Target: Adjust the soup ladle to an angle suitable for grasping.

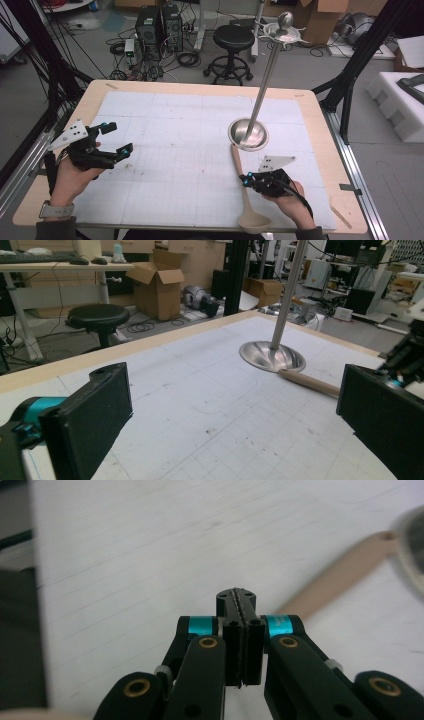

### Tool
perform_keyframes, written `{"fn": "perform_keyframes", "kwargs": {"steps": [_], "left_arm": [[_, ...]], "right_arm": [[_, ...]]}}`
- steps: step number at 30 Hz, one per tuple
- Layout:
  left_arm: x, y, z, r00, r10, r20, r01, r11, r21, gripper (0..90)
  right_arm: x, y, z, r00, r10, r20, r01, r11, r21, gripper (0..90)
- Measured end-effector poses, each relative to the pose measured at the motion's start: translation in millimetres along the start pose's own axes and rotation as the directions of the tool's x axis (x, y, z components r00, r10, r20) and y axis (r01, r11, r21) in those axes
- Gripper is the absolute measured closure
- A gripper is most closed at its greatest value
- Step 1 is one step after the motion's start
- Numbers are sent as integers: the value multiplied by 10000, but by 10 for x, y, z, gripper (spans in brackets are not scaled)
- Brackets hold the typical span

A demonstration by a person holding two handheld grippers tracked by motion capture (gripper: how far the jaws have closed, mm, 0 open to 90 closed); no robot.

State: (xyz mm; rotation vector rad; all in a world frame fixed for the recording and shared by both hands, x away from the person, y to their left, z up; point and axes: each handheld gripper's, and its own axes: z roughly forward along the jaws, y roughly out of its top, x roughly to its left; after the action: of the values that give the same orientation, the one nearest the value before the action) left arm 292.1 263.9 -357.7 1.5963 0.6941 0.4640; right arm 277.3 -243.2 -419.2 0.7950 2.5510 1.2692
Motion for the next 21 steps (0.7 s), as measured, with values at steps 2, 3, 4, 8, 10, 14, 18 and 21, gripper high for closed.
{"fn": "perform_keyframes", "kwargs": {"steps": [2,3,4,8,10,14,18,21], "left_arm": [[0,-3,3,10000,5,17,-5,10000,20,18],[1,-5,5,10000,14,18,-14,10000,49,18],[1,-8,7,10000,3,7,-3,10000,63,18],[2,-21,23,10000,-22,9,22,9999,99,18],[4,-27,27,10000,-21,14,21,9999,143,18],[8,-32,29,10000,-59,-4,59,9999,142,18],[13,-41,24,10000,-95,-28,95,9999,128,18],[23,-47,16,9999,-113,-45,114,9998,131,18]], "right_arm": [[-110,1,43,9985,327,439,-325,9995,-36,900],[-158,4,71,9962,488,727,-492,9988,43,900],[-204,6,100,9935,657,931,-664,9978,45,900],[-395,35,243,9820,1268,1402,-1255,9919,-185,900],[-433,36,273,9792,1357,1511,-1350,9907,-148,900],[-557,55,378,9765,1558,1491,-1526,9877,-329,900],[-620,90,494,9771,1481,1525,-1466,9890,-211,900],[-663,105,566,9773,1412,1577,-1416,9899,-89,900]]}}
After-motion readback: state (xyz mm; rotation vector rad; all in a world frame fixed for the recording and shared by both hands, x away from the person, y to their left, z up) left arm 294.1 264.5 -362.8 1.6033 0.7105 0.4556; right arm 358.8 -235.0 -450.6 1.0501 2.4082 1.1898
